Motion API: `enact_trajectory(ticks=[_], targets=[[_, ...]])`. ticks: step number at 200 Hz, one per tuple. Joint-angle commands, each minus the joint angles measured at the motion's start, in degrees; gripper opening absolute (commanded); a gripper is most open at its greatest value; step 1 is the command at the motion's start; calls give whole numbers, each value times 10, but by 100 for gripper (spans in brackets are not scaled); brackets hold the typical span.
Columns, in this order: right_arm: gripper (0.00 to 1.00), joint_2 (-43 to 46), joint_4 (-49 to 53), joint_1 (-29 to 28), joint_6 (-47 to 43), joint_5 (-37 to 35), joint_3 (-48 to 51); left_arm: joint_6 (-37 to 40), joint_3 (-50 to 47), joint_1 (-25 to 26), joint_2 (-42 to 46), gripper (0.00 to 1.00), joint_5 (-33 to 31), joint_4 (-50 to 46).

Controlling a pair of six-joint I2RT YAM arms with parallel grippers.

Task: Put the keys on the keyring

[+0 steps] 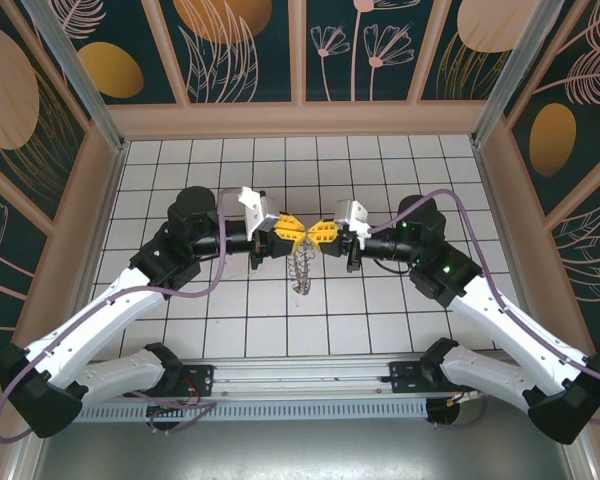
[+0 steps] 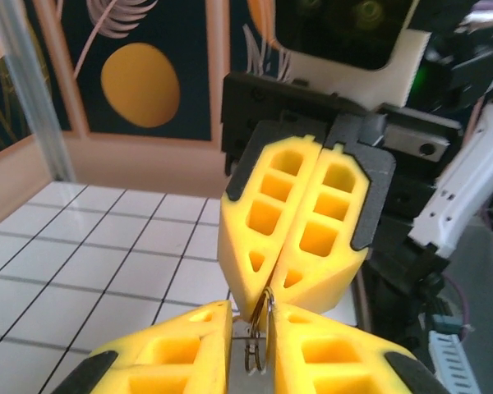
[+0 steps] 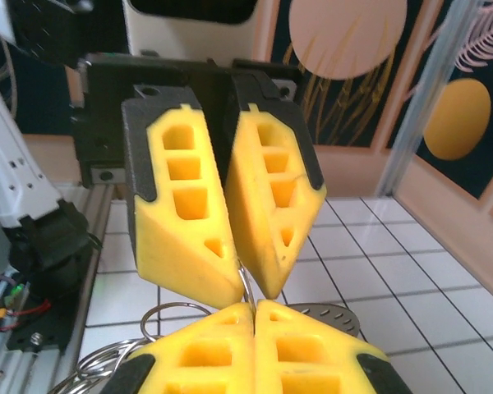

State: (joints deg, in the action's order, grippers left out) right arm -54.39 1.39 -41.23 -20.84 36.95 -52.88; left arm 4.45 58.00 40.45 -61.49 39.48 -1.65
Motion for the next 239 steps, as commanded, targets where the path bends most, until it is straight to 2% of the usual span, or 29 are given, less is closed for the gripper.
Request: enact_trajectory(ticks=[1, 69, 167, 193, 207, 239], targets=[[0, -6, 50, -1, -51, -48, -35, 39, 40, 2, -18, 20, -79, -88], [0, -49, 132, -17, -97, -126, -85, 75, 86, 2, -43, 21, -100, -173], [0, -80, 146, -19, -97, -114, -113, 79, 84, 2, -73, 21, -71, -163], [0, -84, 152, -23, -99, -118, -112, 80, 82, 2, -76, 14, -70, -154], [0, -84, 155, -24, -100, -119, -111, 81, 81, 2, -77, 0, -67, -150], [0, -77, 155, -24, -97, -124, -105, 70, 69, 2, -67, 0, -60, -120]])
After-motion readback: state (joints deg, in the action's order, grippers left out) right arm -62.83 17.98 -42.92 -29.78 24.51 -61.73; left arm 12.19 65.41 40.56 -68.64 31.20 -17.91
